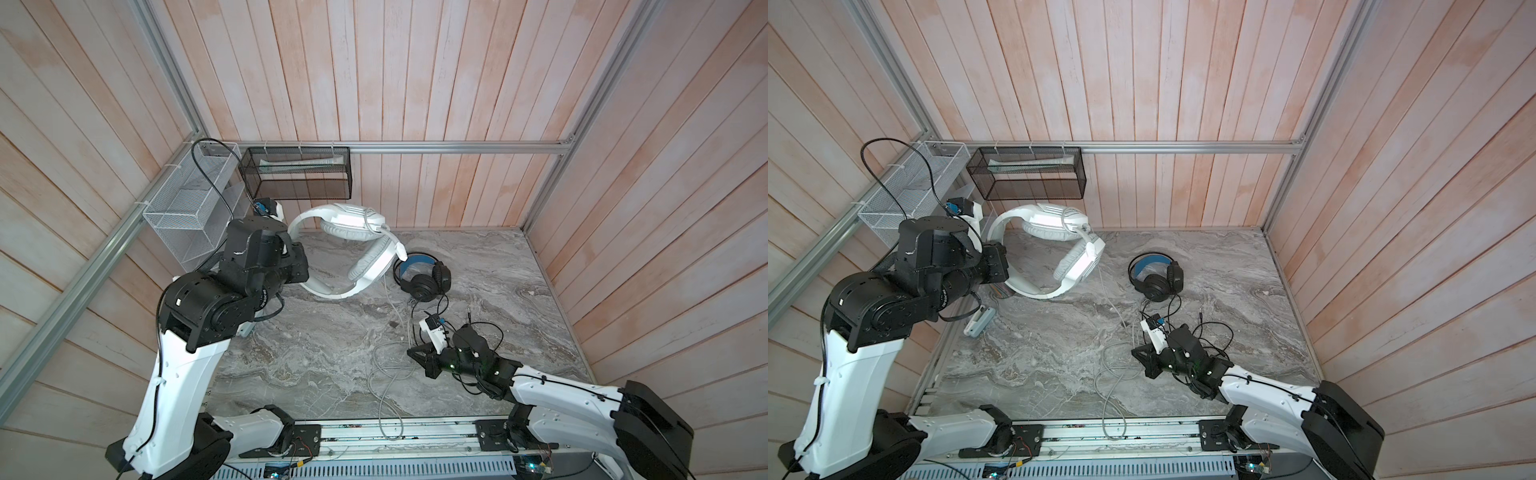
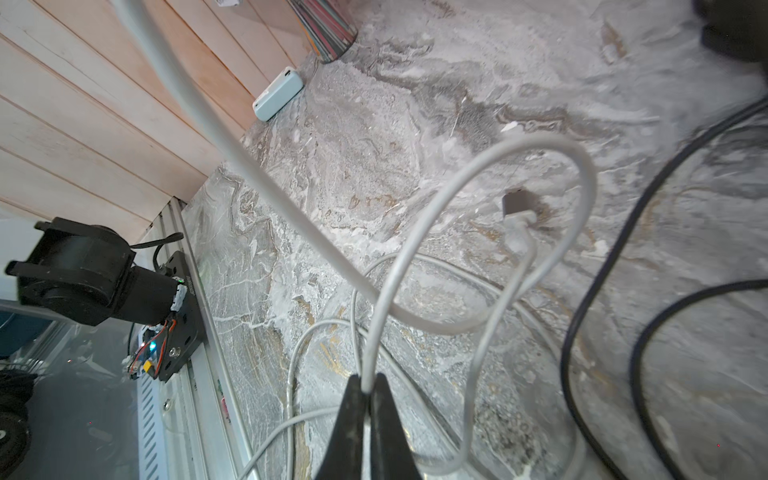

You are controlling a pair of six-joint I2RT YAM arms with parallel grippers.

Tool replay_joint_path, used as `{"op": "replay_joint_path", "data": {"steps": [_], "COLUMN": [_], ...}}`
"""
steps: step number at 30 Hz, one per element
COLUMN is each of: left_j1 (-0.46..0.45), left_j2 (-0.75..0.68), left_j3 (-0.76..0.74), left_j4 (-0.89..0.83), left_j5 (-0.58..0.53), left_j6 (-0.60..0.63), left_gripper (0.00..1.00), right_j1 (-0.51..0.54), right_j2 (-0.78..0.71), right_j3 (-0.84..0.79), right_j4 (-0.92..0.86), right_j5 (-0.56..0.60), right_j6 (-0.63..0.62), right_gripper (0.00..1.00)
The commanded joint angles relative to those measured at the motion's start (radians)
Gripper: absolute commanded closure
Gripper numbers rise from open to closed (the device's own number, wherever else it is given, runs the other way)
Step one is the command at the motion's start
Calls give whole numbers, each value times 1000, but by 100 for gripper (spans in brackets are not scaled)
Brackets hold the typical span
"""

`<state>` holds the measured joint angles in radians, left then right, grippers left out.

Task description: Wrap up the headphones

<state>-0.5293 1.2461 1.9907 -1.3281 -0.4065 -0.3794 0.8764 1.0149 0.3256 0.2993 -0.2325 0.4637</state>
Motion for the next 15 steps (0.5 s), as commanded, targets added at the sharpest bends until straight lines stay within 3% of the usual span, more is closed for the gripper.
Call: {"op": "replay_joint_path", "data": {"steps": [1,10,15], "left_j1": [49,112,115], "left_j2": [-37,-75,-101], "left_j3": [-17,-20,26], "left_j4": [90,116,113], "left_j5": [-35,-72,-116], "left_j6": [-9,-40,-59], "left_gripper": [100,100,100], "right_j1": [6,-23,-79], "right_j2": [-91,-306,-345], "right_j3": [66,134,149], "right_j4": [-212,-661,-770], "right_j5": [158,698,778], "right_j6": [-23,192,279], "right_gripper": [100,100,100]}}
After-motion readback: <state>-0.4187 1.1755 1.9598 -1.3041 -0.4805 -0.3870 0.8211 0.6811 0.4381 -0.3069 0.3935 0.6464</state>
